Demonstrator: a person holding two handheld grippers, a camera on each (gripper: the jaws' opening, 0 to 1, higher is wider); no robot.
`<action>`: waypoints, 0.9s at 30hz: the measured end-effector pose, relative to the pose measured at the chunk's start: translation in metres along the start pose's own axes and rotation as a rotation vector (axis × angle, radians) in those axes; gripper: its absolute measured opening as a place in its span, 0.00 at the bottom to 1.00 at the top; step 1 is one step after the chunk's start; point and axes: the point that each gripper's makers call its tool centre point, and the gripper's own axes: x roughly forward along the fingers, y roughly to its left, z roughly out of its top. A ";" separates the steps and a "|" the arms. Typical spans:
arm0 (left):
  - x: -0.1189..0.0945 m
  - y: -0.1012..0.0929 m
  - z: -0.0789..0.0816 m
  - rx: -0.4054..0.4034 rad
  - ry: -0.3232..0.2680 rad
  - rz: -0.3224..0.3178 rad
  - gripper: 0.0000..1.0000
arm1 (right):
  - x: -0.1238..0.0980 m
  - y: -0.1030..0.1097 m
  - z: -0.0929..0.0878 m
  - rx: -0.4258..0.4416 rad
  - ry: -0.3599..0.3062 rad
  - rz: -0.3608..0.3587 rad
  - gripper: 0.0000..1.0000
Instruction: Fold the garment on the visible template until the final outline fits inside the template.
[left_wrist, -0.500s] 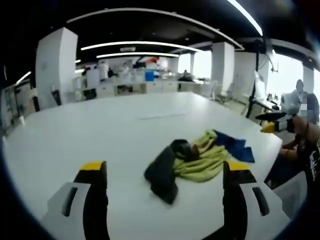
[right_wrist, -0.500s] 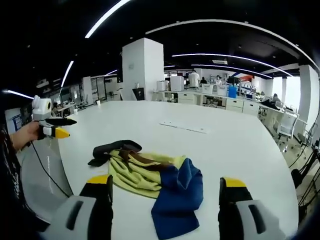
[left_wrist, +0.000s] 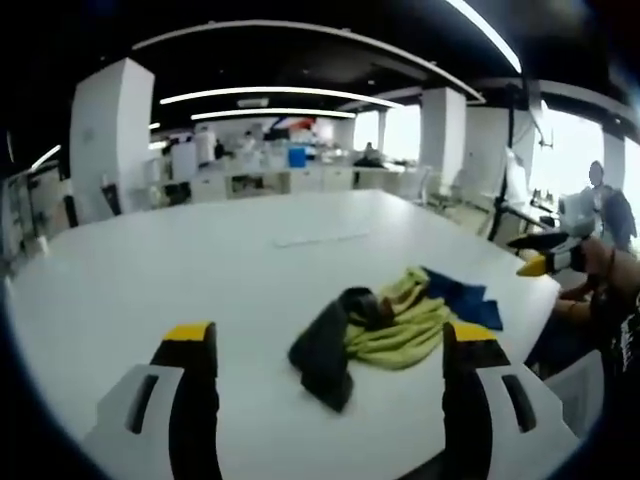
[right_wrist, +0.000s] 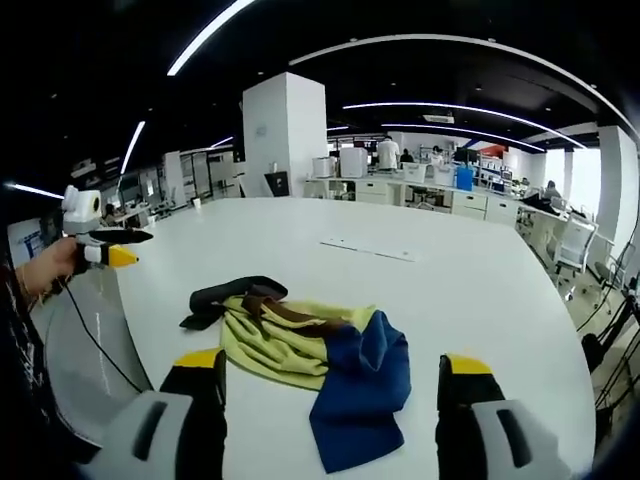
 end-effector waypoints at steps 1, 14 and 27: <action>-0.001 0.000 0.000 0.000 0.002 -0.002 0.88 | -0.001 0.001 0.000 0.000 0.002 -0.004 0.86; -0.004 -0.012 0.005 0.047 0.025 -0.073 0.85 | -0.007 0.000 -0.003 0.024 -0.008 -0.038 0.81; 0.014 -0.003 0.001 0.053 0.018 -0.061 0.71 | 0.005 -0.002 -0.011 0.015 0.020 -0.040 0.67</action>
